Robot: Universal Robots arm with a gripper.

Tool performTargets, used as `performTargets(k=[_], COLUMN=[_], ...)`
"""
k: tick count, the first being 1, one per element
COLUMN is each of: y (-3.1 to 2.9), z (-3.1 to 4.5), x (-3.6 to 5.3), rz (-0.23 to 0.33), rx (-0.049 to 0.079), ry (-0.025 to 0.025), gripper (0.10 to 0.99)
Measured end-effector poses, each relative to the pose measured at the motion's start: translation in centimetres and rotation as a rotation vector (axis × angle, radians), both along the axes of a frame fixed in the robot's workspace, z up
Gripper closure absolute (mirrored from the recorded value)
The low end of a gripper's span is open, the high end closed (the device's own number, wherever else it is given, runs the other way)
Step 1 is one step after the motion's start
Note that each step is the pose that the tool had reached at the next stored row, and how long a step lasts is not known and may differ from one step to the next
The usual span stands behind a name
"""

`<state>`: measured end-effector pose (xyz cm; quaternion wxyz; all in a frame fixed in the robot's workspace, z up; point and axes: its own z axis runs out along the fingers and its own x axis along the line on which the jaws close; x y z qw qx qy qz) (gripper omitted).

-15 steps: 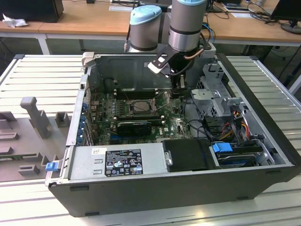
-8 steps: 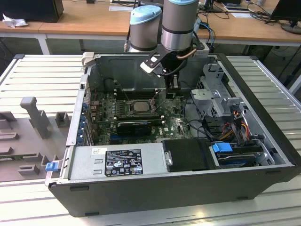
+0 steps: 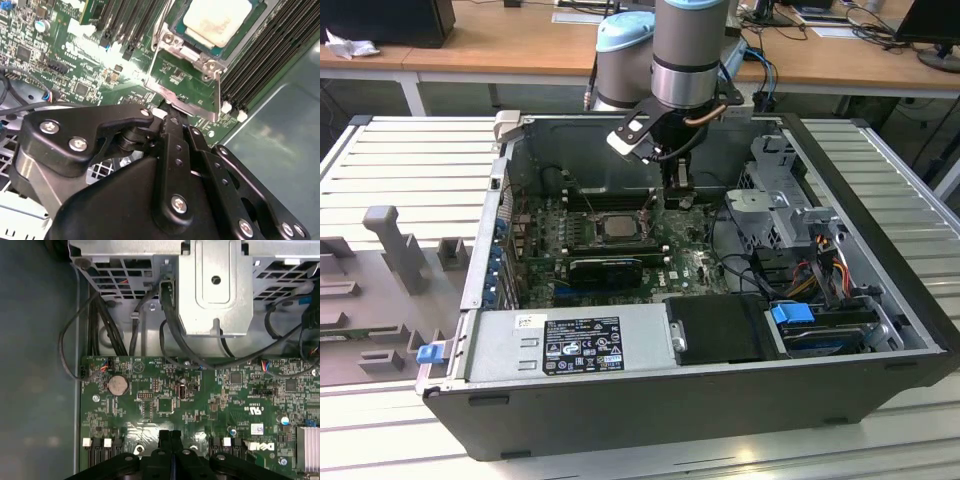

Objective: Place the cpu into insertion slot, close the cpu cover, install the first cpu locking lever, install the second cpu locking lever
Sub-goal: 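Close the cpu cover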

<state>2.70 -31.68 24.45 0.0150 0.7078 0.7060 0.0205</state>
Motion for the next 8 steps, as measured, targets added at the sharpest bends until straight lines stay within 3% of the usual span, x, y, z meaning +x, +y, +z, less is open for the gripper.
performTargets(k=[8], y=[0.0], z=[0.0], x=[-0.75], rz=[0.0], rx=[0.0], ry=[0.0], gripper=[0.98])
